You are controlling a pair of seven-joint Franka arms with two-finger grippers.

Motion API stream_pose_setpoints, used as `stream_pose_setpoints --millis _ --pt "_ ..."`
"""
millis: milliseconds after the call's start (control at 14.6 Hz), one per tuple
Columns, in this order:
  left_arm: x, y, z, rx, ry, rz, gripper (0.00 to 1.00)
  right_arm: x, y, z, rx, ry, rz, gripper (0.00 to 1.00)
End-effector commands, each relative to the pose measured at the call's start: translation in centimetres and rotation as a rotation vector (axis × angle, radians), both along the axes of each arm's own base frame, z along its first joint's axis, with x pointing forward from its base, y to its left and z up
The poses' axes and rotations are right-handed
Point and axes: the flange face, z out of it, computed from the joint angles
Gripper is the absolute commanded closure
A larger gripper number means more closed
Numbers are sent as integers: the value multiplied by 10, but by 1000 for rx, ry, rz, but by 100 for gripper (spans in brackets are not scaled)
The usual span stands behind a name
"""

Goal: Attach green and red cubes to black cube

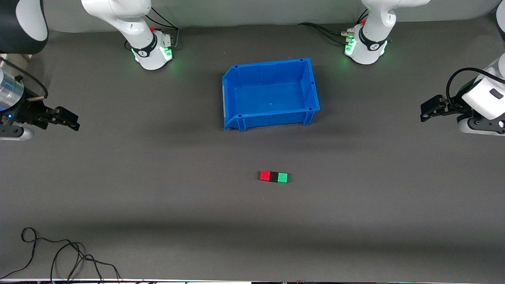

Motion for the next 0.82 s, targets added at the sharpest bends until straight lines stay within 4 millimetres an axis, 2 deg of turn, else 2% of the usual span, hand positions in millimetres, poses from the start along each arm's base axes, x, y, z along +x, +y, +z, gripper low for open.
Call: stream_pose_setpoints --millis 0,137,479,753 --pt "7 2 4 14 -4 -10 0 5 -4 9 22 -28 9 5" --pt "7 1 1 15 9 2 0 22 1 21 17 3 7 8" --pt "6 0 1 15 14 10 0 18 -1 22 18 14 5 8" --pt "7 0 0 15 17 10 0 15 5 24 19 8 14 6"
